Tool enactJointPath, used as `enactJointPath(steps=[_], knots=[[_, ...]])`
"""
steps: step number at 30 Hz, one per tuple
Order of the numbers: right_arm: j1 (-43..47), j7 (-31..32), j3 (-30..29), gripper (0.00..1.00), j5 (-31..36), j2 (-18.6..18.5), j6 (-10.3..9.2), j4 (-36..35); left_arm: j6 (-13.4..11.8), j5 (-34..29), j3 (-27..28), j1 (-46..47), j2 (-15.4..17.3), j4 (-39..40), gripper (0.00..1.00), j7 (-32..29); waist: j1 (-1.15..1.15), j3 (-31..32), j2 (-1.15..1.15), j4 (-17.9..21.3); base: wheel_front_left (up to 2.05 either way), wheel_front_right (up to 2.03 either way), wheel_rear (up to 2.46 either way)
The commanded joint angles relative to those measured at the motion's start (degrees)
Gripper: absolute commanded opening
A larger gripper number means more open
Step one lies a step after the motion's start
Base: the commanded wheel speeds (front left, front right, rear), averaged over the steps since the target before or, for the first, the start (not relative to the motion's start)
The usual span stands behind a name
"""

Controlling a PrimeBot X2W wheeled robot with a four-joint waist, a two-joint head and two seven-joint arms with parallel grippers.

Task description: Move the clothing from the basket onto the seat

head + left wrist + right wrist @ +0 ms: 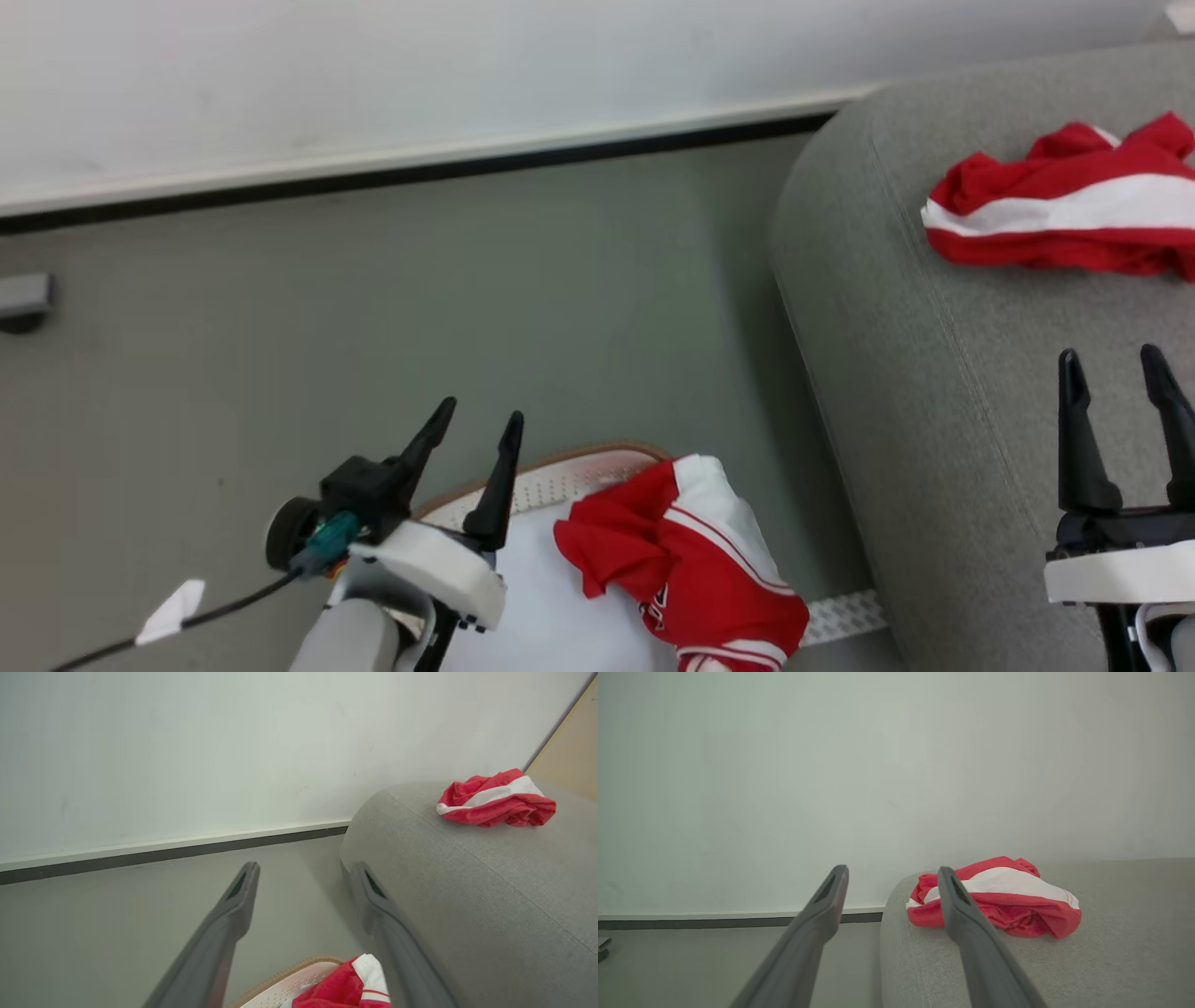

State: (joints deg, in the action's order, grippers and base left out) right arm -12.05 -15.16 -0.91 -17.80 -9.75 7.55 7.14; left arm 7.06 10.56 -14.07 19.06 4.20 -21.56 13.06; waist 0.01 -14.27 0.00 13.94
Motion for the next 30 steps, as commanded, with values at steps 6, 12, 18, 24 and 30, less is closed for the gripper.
enactJointPath(steps=[6,12,18,24,30], knots=[[-2.92,0.02,-3.78,1.0,0.33,0.78,-0.13,-1.3,0.41,-1.07,-5.74,5.51,1.6,-5.91,1.0,-4.31,-0.01,-8.17,0.0,3.56,0.0,0.0,0.0],[-4.8,0.01,-5.94,1.0,0.52,1.77,-0.13,-3.25,0.43,-2.0,-10.31,9.89,2.56,-11.55,1.0,-7.41,-0.01,-12.42,0.0,4.84,0.0,0.0,0.0],[-6.44,0.02,-6.94,1.0,1.13,4.03,-0.13,-6.93,0.37,-2.14,-15.83,15.27,3.48,-18.32,1.0,-10.45,-0.01,-17.53,0.0,6.32,0.0,0.0,0.0],[-8.82,0.02,-5.76,1.0,1.0,5.82,-0.13,-9.14,0.36,-2.69,-21.37,20.85,4.66,-25.08,1.0,-12.53,-0.01,-22.46,0.0,8.34,0.0,0.0,0.0],[-10.98,0.02,-4.06,1.0,-0.1,6.78,-0.13,-10.54,0.35,-3.69,-25.78,26.52,6.11,-31.7,1.0,-14.17,-0.01,-27.03,0.0,10.67,0.0,0.0,0.0]])
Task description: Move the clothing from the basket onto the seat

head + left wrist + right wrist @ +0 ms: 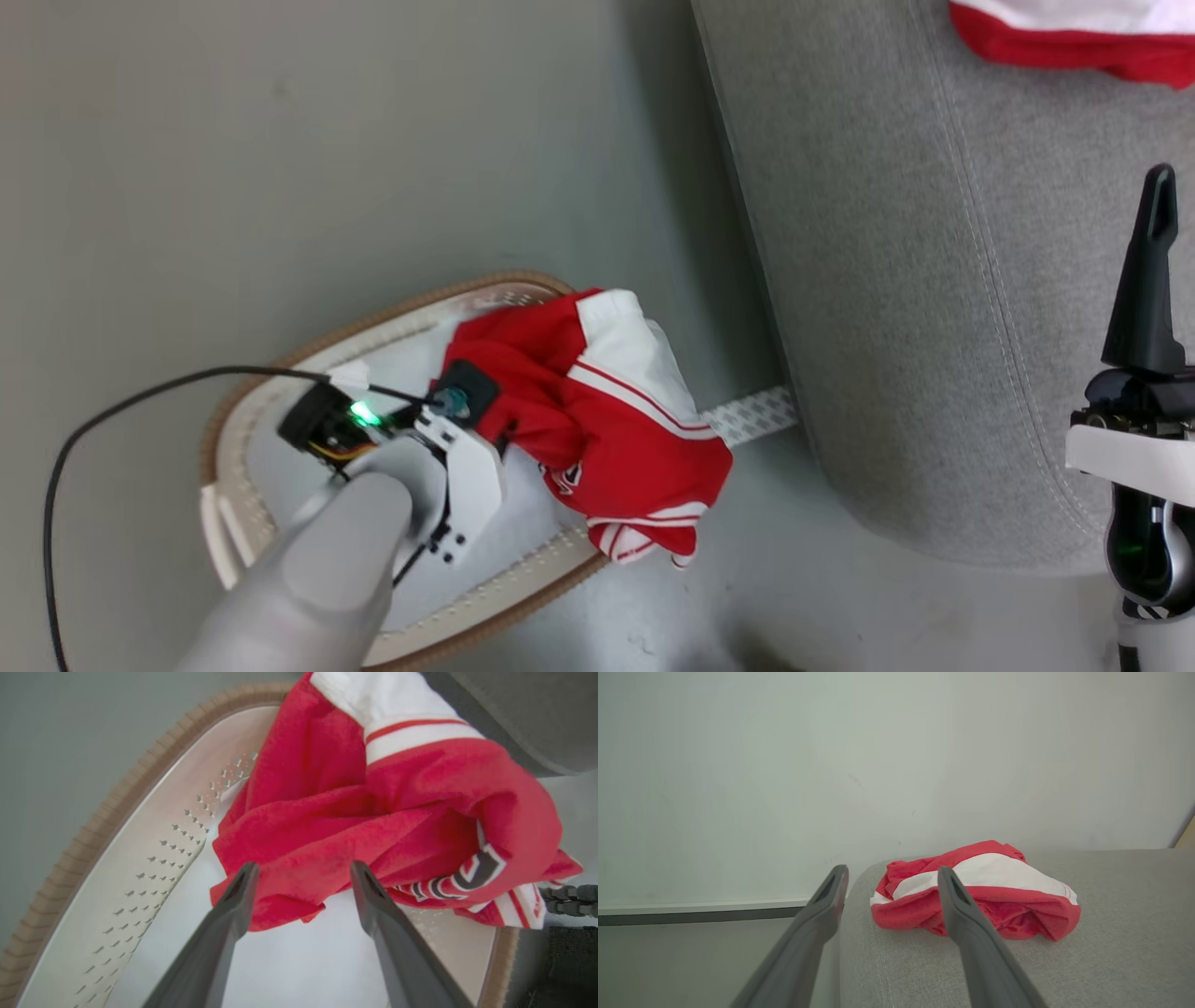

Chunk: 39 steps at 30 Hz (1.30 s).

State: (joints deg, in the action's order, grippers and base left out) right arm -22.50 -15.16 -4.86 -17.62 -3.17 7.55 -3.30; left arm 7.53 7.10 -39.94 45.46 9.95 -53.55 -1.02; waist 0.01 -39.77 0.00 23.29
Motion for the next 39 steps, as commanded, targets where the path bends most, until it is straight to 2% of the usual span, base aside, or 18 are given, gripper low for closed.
enactJointPath(steps=[1,15,22,24,25,26,27,28,30,31,32,39], knots=[[-0.86,0.02,0.08,1.0,-0.4,0.23,-0.13,-0.21,-0.11,-0.42,-0.48,1.06,0.6,-0.73,1.0,-0.2,-0.01,-2.2,0.0,1.71,0.0,0.0,0.0],[-2.5,0.02,2.16,1.0,-5.65,0.33,-0.13,-0.37,-0.11,-0.64,-5.08,8.65,2.88,-13.66,1.0,0.28,-0.01,-8.28,0.0,6.0,0.0,0.0,0.0],[-1.74,0.02,1.35,1.0,-6.4,0.33,-0.13,-0.93,-0.11,0.53,-7.45,11.01,1.77,-15.94,1.0,3.18,-0.01,-9.6,0.0,5.67,0.0,0.0,0.0],[-1.6,0.02,1.29,1.0,-6.47,0.32,-0.13,-0.86,-0.11,0.63,-7.96,11.3,1.38,-16.23,0.79,4.36,-0.01,-9.66,0.0,5.62,0.0,0.0,0.0],[-1.62,0.02,1.33,1.0,-6.51,0.33,-0.13,-0.69,-0.11,0.35,-8.37,11.59,1.31,-16.34,0.78,4.86,-0.01,-9.65,0.0,5.61,0.0,0.0,0.0],[-1.74,0.02,1.41,1.0,-6.53,0.33,-0.13,-0.47,-0.11,-0.01,-8.77,11.97,1.27,-16.41,0.82,5.44,-0.01,-9.62,0.0,5.6,0.0,0.0,0.0],[-1.9,0.02,1.56,1.0,-6.53,0.34,-0.13,-0.26,-0.11,-0.2,-9.19,12.18,1.12,-16.41,0.93,6.21,-0.01,-9.57,0.0,5.6,0.0,0.0,0.0],[-2.1,0.02,1.72,1.0,-6.55,0.34,-0.13,-0.07,-0.11,-0.1,-9.49,12.18,0.79,-16.43,0.9,6.95,-0.01,-9.48,0.0,5.6,0.0,0.0,0.0],[-2.55,0.02,2.05,1.0,-6.51,0.33,-0.13,0.26,-0.11,0.49,-10.04,12.11,0.27,-16.61,0.57,7.76,-0.01,-9.29,0.0,5.6,0.0,0.0,0.0],[-2.77,0.02,2.2,1.0,-6.48,0.33,-0.13,0.38,-0.1,0.74,-10.34,12.16,0.12,-16.75,0.34,7.94,-0.01,-9.21,0.0,5.6,0.0,0.0,0.0],[-2.96,0.02,2.33,1.0,-6.44,0.33,-0.13,0.47,-0.1,1.18,-10.57,12.18,-0.08,-16.84,0.0,8.16,-0.01,-9.11,0.0,5.6,0.0,0.0,0.0],[-3.31,0.02,1.92,1.0,-5.29,0.33,-0.13,0.99,-0.11,3.62,-13.29,11.88,-1.4,-17.21,0.0,9.85,-0.01,-7.53,0.0,4.63,0.0,0.0,0.0]])
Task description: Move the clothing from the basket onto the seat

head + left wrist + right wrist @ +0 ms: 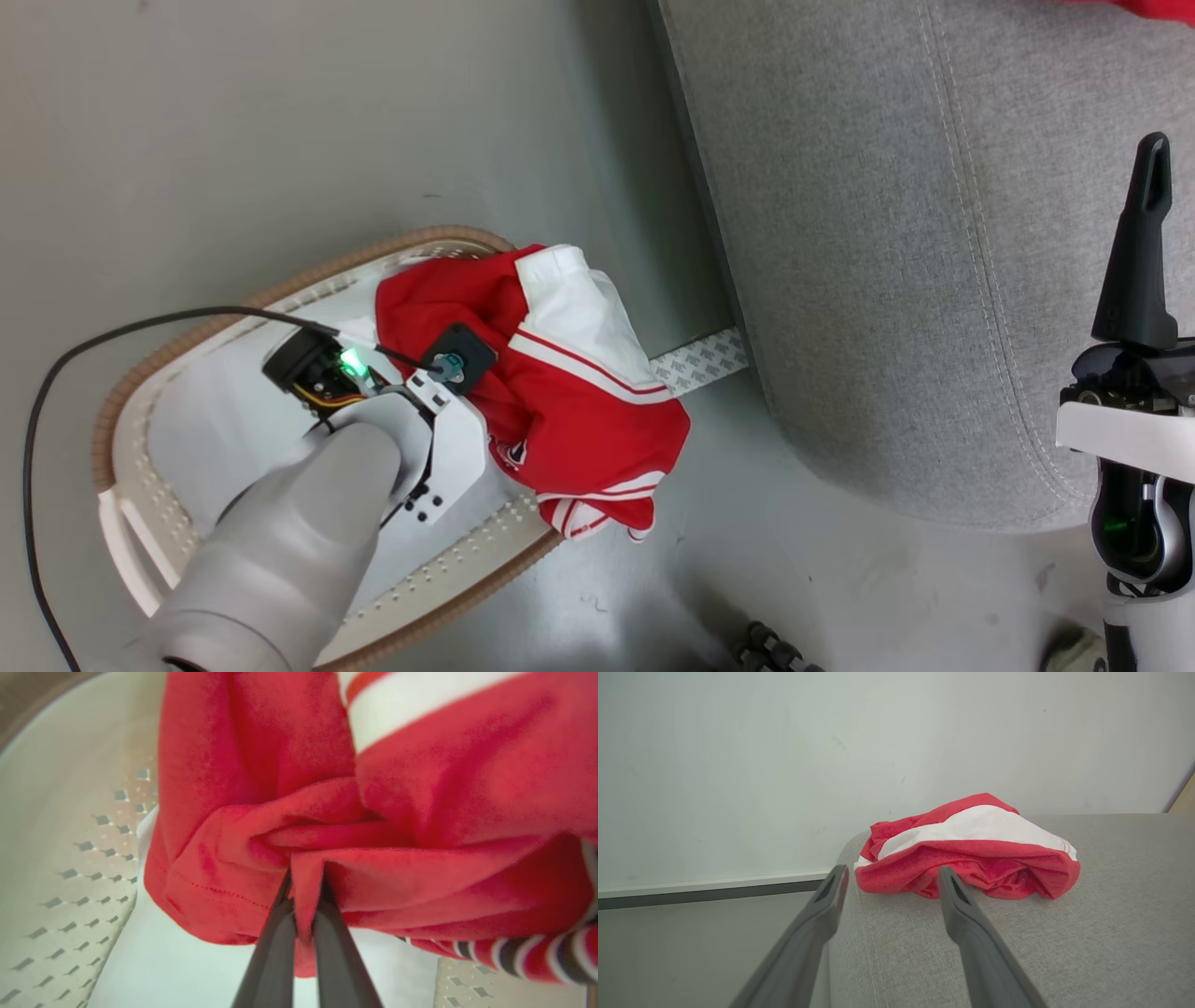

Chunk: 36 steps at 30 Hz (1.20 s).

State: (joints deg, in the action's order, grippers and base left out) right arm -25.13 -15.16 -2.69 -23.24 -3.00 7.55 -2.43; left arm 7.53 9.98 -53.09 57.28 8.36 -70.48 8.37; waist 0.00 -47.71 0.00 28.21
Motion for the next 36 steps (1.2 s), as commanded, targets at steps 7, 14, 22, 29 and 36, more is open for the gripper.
enactJointPath(steps=[7,14,22,29,36], knots=[[-0.35,0.02,-1.03,1.0,2.36,0.15,-0.13,0.67,-0.11,4.58,-1.28,-1.79,-1.22,-0.16,0.0,2.78,0.0,5.23,0.0,-2.46,0.0,0.0,0.0],[1.61,0.02,-2.72,1.0,5.77,0.09,-0.13,1.66,-0.11,8.97,-2.52,-5.2,-3.37,2.46,0.0,5.64,0.0,13.75,0.0,-6.14,0.0,0.0,0.0],[4.79,0.02,-3.29,1.0,8.48,-1.64,-0.13,3.44,-0.11,14.85,-3.11,-11.15,-4.87,8.49,0.0,6.79,0.0,24.95,0.0,-10.23,0.0,0.0,0.0],[9.35,0.02,-4.58,1.0,8.37,-3.79,-0.13,5.11,-0.22,17.52,-1.69,-17.16,-5.2,19.04,0.0,6.81,0.0,35.38,0.0,-14.42,0.0,0.0,0.0],[14.18,0.02,-4.07,1.0,7.5,-5.8,-0.13,7.09,-1.37,18.25,1.34,-22.64,-5.32,28.94,0.0,6.8,0.0,44.41,0.0,-18.03,0.0,0.0,0.0]])
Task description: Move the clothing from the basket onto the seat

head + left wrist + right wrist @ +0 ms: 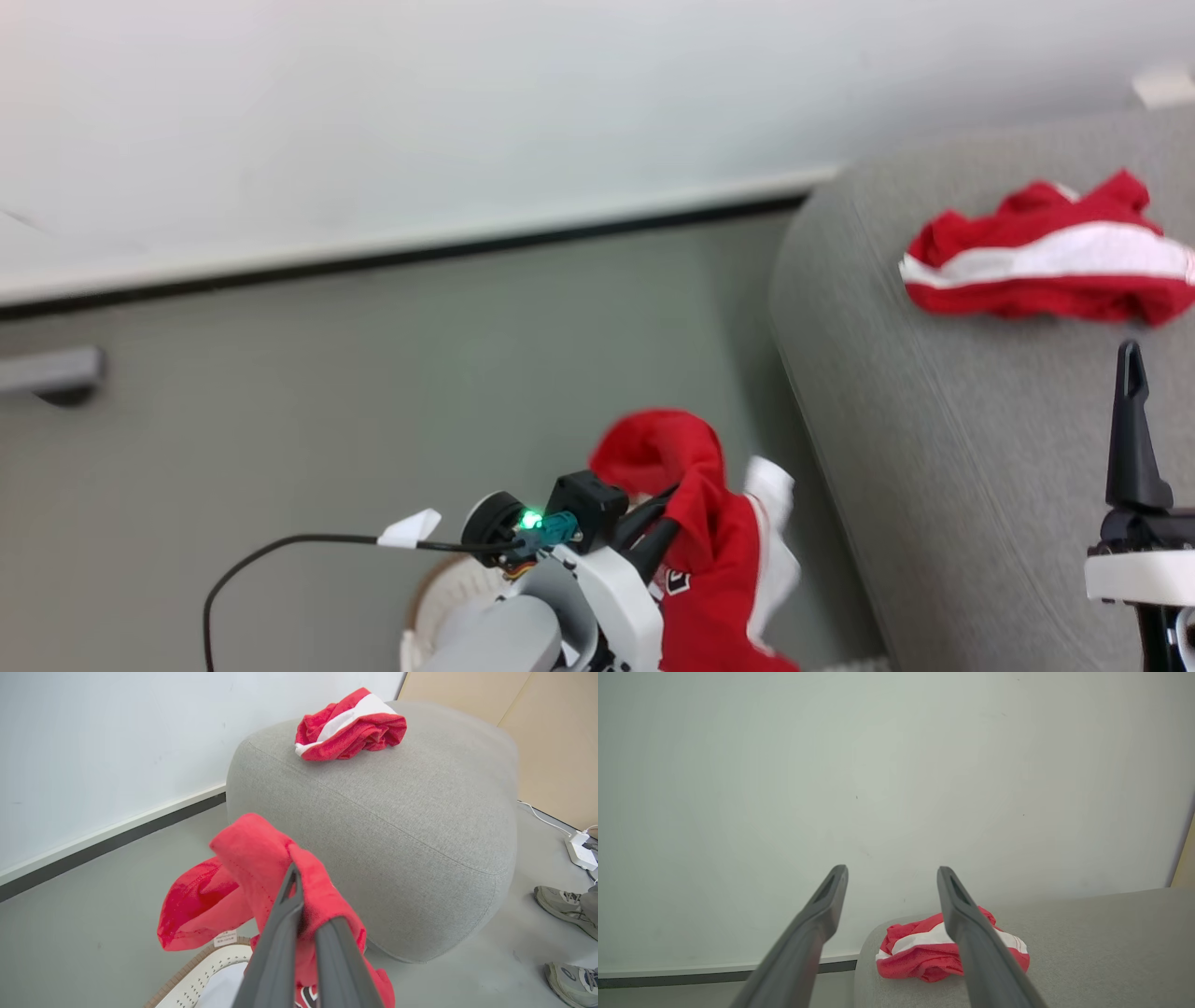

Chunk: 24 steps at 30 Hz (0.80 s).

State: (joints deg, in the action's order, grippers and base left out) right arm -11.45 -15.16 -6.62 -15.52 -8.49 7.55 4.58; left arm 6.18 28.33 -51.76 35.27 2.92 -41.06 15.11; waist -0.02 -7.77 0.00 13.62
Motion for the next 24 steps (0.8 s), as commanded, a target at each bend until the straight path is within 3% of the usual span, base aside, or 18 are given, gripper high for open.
enactJointPath(steps=[1,11,24], knots=[[1.01,0.03,-0.1,1.0,-0.34,-0.53,-0.13,0.32,-0.32,-0.58,0.21,-1.0,0.12,0.61,0.0,0.05,0.02,5.62,0.0,-4.06,0.0,0.0,0.0],[4.96,0.03,3.03,1.0,-2.32,-0.01,-0.13,1.51,-2.63,4.01,6.52,-0.52,1.82,10.88,0.0,-1.26,0.02,10.27,0.0,-8.26,0.0,0.0,0.0],[5.32,0.03,10.82,1.0,-4.23,0.71,-0.13,3.42,-5.47,7.57,12.13,5.67,6.13,22.06,0.0,-8.46,0.02,11.49,0.0,-9.12,0.0,0.0,0.0]])
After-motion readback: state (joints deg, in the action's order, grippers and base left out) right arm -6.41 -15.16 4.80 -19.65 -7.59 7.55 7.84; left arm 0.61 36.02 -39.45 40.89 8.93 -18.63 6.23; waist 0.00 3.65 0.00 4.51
